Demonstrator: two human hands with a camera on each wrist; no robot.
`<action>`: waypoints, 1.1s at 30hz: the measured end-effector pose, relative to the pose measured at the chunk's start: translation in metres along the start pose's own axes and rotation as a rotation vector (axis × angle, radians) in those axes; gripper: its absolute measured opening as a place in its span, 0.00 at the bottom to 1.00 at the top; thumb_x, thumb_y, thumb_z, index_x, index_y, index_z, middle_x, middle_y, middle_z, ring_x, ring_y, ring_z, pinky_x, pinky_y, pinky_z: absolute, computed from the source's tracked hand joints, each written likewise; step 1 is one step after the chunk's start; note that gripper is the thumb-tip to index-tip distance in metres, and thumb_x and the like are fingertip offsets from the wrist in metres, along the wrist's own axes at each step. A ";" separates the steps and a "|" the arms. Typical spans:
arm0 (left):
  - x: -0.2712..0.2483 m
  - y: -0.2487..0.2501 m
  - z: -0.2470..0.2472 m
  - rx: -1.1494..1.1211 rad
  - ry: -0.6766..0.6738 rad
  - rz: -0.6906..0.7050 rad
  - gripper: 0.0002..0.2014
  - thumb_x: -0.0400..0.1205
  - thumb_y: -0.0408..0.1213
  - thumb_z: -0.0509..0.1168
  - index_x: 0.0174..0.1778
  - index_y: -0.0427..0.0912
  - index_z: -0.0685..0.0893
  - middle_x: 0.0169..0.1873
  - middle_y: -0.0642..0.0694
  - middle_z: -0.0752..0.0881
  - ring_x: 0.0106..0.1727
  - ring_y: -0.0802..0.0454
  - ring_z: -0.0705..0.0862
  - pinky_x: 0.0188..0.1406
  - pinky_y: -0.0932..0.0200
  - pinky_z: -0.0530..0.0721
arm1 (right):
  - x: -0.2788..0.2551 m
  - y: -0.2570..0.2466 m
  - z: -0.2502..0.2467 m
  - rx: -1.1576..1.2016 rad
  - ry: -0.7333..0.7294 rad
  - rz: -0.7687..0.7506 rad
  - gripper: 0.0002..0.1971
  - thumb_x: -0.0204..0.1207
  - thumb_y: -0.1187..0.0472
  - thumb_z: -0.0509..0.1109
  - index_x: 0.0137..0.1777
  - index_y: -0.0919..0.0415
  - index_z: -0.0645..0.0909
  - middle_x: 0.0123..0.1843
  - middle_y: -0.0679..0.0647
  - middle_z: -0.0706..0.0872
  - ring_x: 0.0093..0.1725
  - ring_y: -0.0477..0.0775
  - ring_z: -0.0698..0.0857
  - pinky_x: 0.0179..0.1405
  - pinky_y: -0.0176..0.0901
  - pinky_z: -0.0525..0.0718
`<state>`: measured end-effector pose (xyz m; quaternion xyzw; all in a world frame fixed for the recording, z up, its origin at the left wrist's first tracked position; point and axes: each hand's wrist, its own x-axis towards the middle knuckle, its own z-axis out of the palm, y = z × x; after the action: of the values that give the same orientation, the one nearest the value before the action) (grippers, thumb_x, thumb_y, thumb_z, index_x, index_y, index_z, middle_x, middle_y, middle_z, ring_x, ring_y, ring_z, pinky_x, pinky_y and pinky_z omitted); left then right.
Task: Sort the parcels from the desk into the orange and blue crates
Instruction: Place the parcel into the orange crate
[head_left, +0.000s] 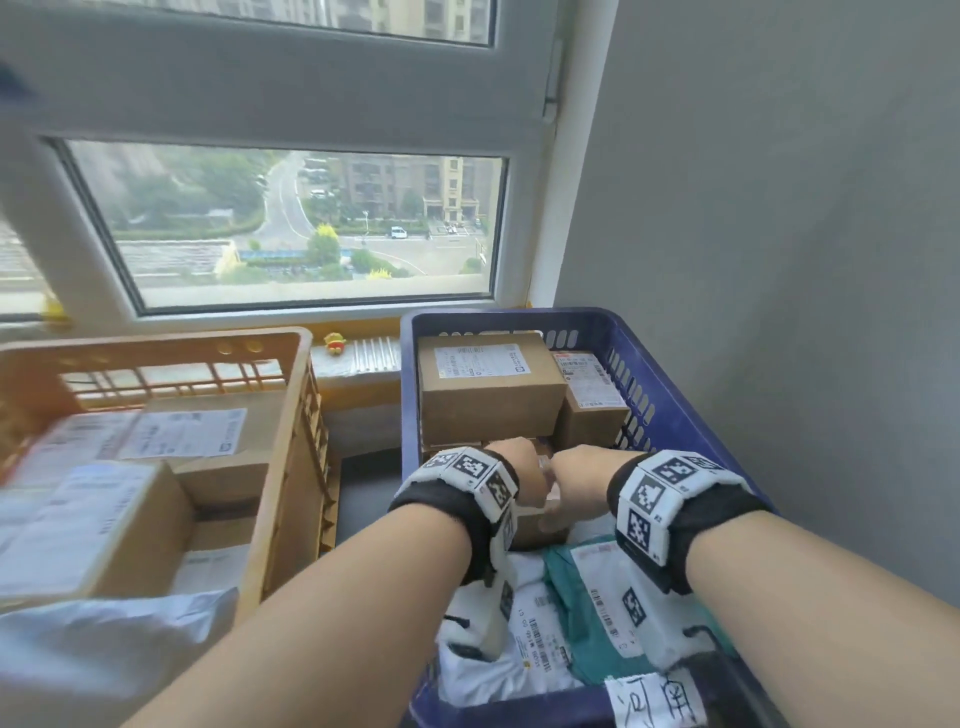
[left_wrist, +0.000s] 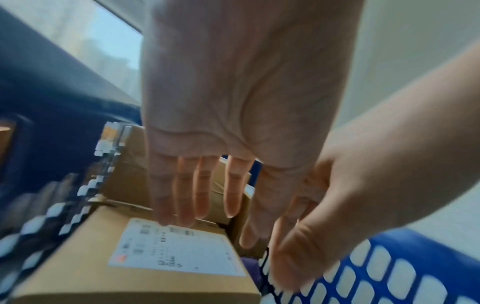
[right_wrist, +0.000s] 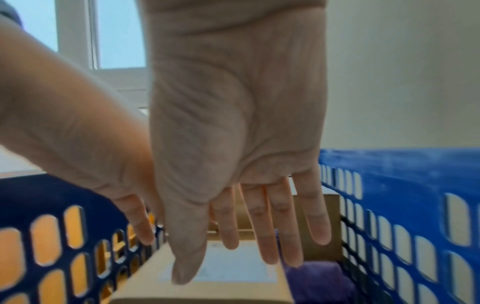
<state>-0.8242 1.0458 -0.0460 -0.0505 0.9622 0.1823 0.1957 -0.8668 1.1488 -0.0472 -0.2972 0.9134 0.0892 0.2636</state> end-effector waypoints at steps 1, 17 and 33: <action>-0.006 -0.001 -0.005 -0.011 0.011 -0.010 0.15 0.82 0.36 0.66 0.63 0.35 0.83 0.61 0.39 0.85 0.63 0.42 0.84 0.54 0.56 0.80 | -0.004 -0.007 -0.006 0.003 0.023 -0.015 0.25 0.74 0.45 0.76 0.67 0.56 0.82 0.62 0.55 0.87 0.59 0.57 0.86 0.59 0.49 0.84; -0.127 -0.125 -0.057 -0.020 0.374 -0.257 0.12 0.83 0.34 0.61 0.58 0.39 0.86 0.54 0.42 0.87 0.52 0.44 0.86 0.51 0.54 0.85 | -0.034 -0.170 -0.066 -0.087 0.303 -0.157 0.16 0.82 0.63 0.61 0.65 0.56 0.85 0.63 0.56 0.87 0.61 0.59 0.86 0.64 0.53 0.85; -0.386 -0.376 -0.038 -0.211 0.597 -0.663 0.13 0.84 0.39 0.59 0.58 0.38 0.85 0.55 0.40 0.88 0.55 0.40 0.86 0.50 0.53 0.82 | -0.090 -0.520 -0.044 -0.185 0.386 -0.556 0.17 0.80 0.65 0.61 0.64 0.55 0.86 0.64 0.55 0.87 0.61 0.60 0.86 0.62 0.52 0.85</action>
<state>-0.4196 0.6923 0.0142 -0.4255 0.8846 0.1843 -0.0487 -0.5178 0.7594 0.0350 -0.5686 0.8185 0.0387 0.0724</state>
